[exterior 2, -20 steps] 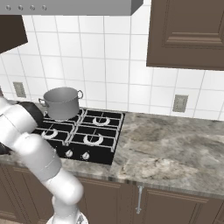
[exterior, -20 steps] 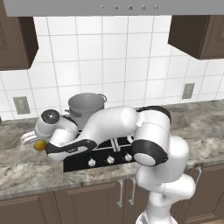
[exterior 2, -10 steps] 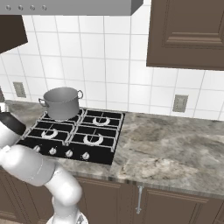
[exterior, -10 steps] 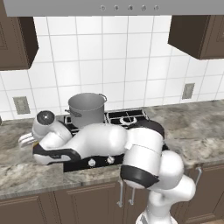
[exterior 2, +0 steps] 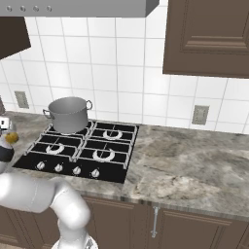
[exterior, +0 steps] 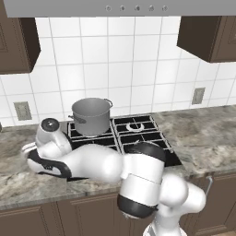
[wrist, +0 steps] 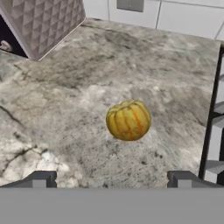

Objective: Turn on the burner for the pot on the stove. Wait thirty seconds for the pot to heat up. Then add the squash to the pot.

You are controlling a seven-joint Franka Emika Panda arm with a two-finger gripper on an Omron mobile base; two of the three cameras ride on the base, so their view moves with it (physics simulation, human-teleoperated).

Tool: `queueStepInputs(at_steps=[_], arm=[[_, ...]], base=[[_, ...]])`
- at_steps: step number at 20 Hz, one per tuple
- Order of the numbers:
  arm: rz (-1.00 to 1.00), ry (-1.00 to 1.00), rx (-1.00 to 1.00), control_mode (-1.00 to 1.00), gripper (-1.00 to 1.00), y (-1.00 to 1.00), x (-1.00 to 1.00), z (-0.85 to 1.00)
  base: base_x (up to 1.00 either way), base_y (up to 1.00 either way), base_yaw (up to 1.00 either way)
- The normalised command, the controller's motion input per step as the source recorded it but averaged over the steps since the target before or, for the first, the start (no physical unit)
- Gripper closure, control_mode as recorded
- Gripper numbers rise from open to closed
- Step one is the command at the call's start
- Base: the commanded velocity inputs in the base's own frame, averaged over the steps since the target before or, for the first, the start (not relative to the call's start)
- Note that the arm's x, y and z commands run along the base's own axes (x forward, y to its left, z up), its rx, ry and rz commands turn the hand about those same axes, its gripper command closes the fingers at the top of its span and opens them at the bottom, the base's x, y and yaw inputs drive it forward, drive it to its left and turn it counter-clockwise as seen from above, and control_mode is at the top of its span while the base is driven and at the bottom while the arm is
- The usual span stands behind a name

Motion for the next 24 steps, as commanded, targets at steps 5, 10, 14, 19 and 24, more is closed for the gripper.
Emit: queueStepInputs(at_steps=[5,10,14,19,24], arm=[[0.00,0.11,0.00,-1.00,-1.00,0.00,0.15,-0.06],[0.00,0.02,0.00,-1.00,-1.00,-0.02,0.21,-0.09],[0.00,0.00,-0.07,-1.00,-1.00,0.00,0.13,-0.28],[0.00,0.00,-0.07,-1.00,-1.00,0.00,0.04,-0.17],[0.00,0.00,0.00,-1.00,-1.00,0.01,0.02,-0.01]], base=[[0.00,0.00,0.00],[0.00,0.00,0.00],[0.00,0.00,0.00],[0.00,0.00,0.00],[0.00,0.00,0.00]])
